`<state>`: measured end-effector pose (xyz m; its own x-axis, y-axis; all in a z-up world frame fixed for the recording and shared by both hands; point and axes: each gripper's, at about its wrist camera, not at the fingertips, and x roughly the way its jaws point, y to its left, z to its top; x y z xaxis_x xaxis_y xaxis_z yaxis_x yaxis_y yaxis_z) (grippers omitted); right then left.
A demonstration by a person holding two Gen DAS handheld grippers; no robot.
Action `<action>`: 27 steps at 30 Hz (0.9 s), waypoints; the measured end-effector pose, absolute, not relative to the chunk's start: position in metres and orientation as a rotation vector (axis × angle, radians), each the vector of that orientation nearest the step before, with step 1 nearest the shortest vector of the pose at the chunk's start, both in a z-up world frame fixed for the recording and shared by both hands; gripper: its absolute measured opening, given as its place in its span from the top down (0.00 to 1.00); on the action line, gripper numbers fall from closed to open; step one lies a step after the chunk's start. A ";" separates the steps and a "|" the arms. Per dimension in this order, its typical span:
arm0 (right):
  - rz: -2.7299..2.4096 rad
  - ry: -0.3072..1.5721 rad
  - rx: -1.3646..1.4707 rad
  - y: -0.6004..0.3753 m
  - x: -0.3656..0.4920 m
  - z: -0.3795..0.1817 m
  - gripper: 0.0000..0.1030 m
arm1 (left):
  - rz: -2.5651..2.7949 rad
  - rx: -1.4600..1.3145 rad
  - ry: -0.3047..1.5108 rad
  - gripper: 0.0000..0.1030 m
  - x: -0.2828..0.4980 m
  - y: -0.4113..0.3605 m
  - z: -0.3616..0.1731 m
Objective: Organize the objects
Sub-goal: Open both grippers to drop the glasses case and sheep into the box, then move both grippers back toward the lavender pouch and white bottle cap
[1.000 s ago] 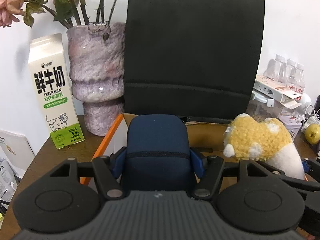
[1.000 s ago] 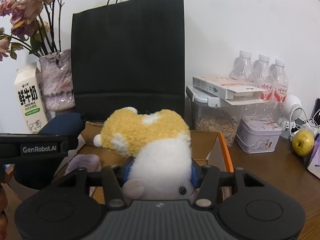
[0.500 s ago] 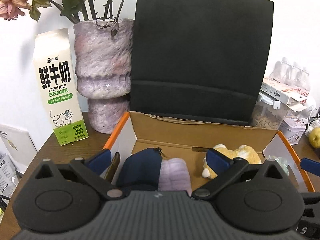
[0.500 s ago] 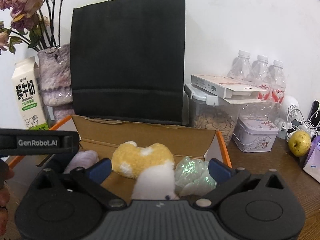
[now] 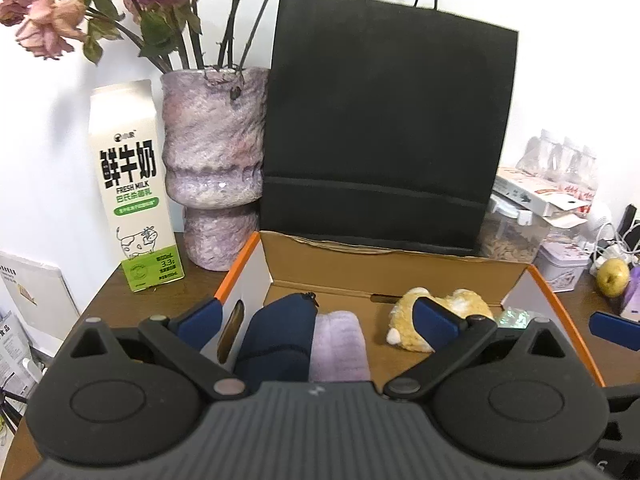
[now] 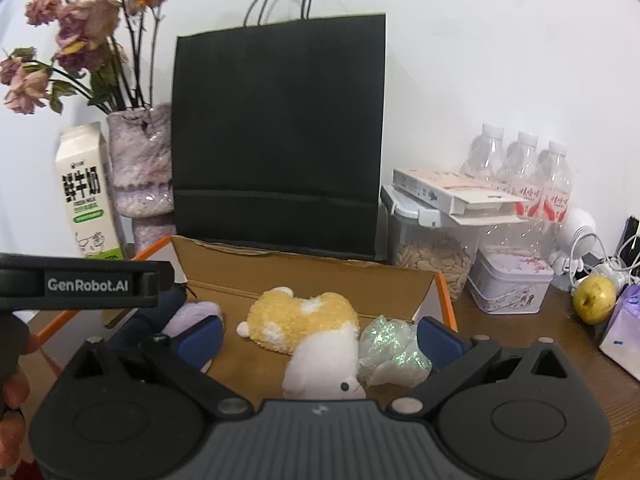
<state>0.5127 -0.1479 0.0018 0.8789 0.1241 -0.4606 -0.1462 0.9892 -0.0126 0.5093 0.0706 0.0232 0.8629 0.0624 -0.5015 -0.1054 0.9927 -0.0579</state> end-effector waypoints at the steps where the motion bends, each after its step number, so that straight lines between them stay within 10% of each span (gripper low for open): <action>1: 0.143 0.474 -0.051 -0.148 0.509 0.003 0.00 | 0.086 -0.085 0.520 0.00 0.505 0.070 0.024; 27: 0.196 0.452 -0.065 -0.158 0.370 0.008 0.00 | 0.073 -0.121 0.526 0.00 0.357 0.052 0.035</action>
<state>0.3704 -0.1578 0.0085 0.8813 0.1735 -0.4395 -0.2023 0.9791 -0.0192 0.3570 0.0517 0.0349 0.8626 0.0388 -0.5044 -0.1009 0.9902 -0.0964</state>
